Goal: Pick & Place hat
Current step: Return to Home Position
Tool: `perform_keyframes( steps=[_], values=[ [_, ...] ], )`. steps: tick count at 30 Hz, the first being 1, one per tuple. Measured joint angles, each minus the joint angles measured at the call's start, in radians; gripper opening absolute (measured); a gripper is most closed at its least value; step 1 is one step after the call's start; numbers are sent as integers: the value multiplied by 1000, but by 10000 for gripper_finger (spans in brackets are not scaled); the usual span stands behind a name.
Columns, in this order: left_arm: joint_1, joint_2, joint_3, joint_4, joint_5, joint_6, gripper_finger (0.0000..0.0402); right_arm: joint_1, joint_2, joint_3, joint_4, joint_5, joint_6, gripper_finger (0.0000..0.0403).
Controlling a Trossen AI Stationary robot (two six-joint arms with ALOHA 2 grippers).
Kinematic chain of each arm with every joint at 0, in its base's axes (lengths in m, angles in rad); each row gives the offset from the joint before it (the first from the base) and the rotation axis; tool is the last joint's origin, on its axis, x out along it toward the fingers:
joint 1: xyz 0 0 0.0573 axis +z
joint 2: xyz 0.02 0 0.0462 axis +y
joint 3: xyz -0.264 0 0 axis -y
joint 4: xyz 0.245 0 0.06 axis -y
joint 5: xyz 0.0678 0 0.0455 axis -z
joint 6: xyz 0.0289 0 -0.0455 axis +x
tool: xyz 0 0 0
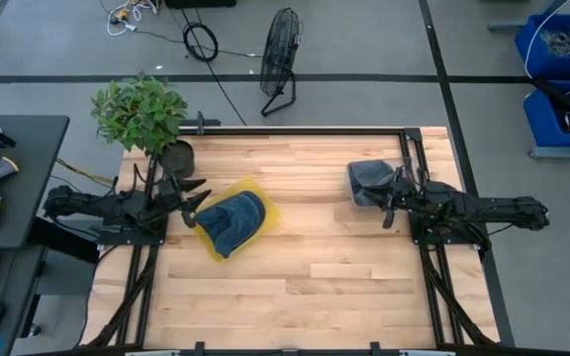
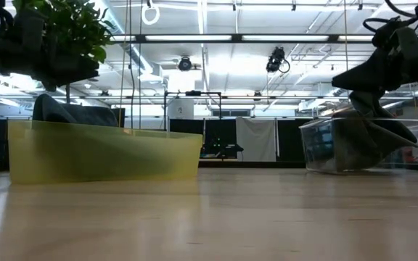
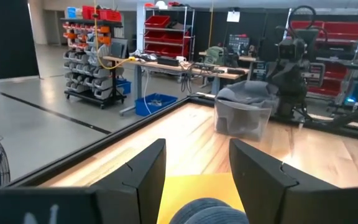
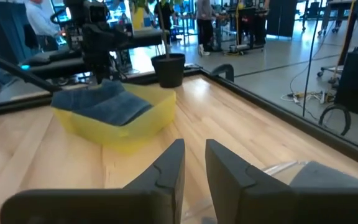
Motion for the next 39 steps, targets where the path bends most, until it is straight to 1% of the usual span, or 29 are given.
perform_keyframes(
  steps=[6, 10, 19, 24, 26, 32, 36, 39],
  values=[
    [0, 1, -8, 10, 2, -26, 181, 0, 0, -24, 39, 0, -2, 68],
    [0, 4, -10, 8, 40, -46, 181, 0, 0, -54, 118, 0, -4, 68],
    [0, 9, -11, 3, 43, -46, 181, 0, 1, -56, 125, -1, -27, 68],
    [0, 10, -12, 2, 43, -60, 181, 0, 1, -56, 126, -1, 49, 68],
    [0, 9, -12, 2, 43, -77, 181, 0, 1, -56, 126, -1, 56, 68],
    [0, 10, -12, 1, 44, -23, 181, 0, 1, -56, 126, -1, 52, 68],
    [-1, 10, -12, 1, 44, -32, 181, 0, 1, -56, 126, -1, 52, 68],
    [-1, 10, -12, 1, 44, 16, 181, 0, 1, -56, 126, -1, 52, 68]
  ],
)
